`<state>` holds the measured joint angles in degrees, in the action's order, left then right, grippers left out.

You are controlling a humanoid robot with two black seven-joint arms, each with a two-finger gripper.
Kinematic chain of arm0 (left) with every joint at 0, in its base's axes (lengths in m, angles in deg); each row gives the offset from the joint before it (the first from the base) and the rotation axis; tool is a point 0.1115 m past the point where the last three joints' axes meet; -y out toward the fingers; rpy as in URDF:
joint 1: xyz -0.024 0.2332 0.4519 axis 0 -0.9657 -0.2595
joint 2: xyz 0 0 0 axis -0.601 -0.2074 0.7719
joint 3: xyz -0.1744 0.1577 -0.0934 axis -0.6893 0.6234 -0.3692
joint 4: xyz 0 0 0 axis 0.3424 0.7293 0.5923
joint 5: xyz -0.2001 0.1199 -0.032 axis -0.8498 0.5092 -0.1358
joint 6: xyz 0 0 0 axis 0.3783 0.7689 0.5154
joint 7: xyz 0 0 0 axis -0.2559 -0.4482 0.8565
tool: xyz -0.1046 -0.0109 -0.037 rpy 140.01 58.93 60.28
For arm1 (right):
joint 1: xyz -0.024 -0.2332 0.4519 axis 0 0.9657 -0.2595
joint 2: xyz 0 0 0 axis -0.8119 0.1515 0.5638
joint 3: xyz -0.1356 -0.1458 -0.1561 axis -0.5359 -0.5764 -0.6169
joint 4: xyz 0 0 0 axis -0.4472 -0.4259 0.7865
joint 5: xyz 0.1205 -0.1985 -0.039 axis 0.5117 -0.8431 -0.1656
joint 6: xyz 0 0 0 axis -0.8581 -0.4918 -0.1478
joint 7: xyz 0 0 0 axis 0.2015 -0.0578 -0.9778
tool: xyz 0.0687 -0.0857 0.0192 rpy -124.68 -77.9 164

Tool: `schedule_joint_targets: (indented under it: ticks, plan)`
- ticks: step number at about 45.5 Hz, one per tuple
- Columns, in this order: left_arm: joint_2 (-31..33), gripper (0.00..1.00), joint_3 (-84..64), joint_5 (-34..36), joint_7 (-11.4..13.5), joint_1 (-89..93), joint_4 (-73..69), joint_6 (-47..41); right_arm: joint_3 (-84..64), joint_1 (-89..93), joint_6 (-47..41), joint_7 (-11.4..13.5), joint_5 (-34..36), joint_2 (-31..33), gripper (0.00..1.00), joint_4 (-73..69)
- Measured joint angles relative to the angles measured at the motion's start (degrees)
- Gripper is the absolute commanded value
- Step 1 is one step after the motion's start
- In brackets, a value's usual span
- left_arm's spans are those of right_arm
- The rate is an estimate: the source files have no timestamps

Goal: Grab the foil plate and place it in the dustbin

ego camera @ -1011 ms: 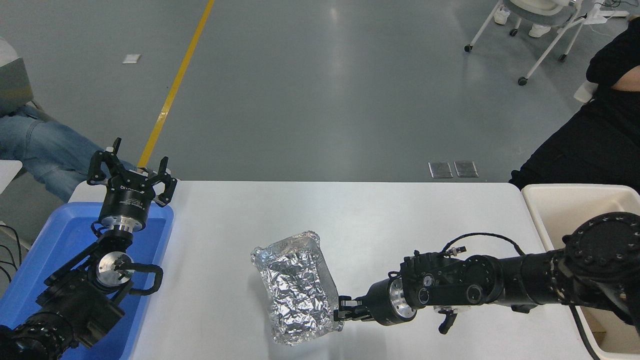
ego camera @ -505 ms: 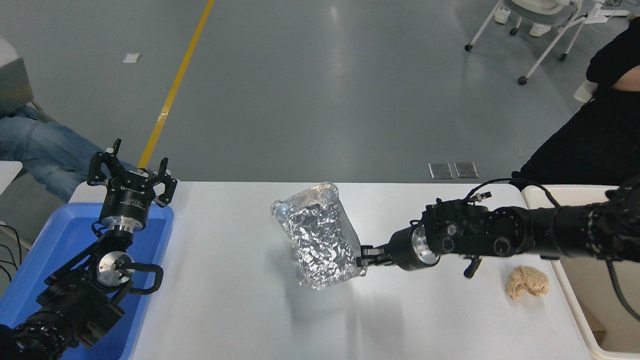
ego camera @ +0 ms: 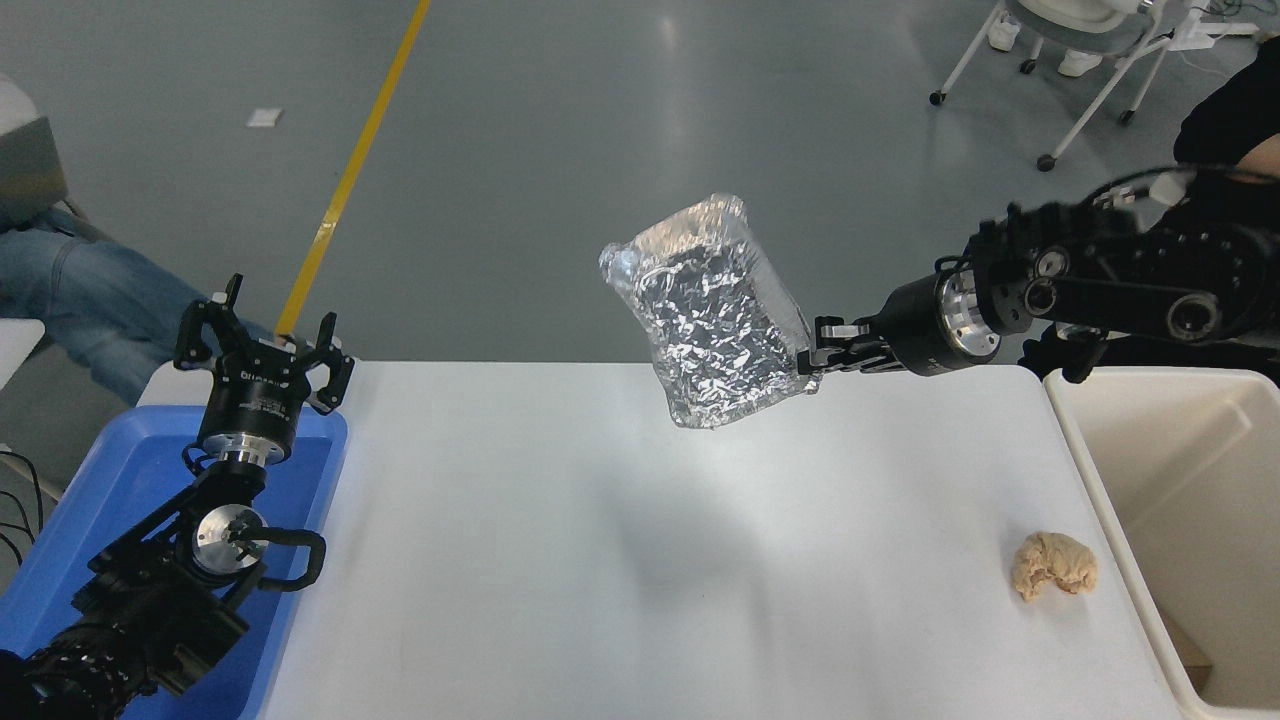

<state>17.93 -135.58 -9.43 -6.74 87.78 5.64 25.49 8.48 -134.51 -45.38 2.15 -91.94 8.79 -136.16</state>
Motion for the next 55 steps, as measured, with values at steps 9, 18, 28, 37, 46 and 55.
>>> schedule_joint_targets:
  ticks: [9,18,28,37,46,55]
  plan:
    - [0.00,0.99,0.00,0.03,0.00,0.00,0.00,0.00,0.09,-3.06,-2.08,0.00,0.01,3.24,0.00,-0.14]
    - [0.00,0.99,0.00,0.01,0.00,0.00,0.00,0.00,0.30,-3.19,-2.53,0.01,0.03,6.12,0.00,2.34]
    - [0.00,0.99,0.00,0.01,0.00,0.00,0.00,-0.01,0.42,0.32,-2.36,0.13,0.08,10.14,0.00,9.30]
    - [0.00,0.99,0.00,0.00,0.01,0.00,-0.01,-0.02,0.75,7.15,-2.03,0.17,1.87,13.35,0.00,21.91]
    - [0.00,0.99,0.00,0.01,0.00,0.00,0.00,-0.02,1.24,18.49,-1.97,0.19,9.19,14.45,0.00,38.22]
    - [0.00,0.99,0.00,0.01,0.00,0.00,0.00,-0.02,1.43,28.80,-1.07,0.30,16.86,14.91,0.00,48.73]
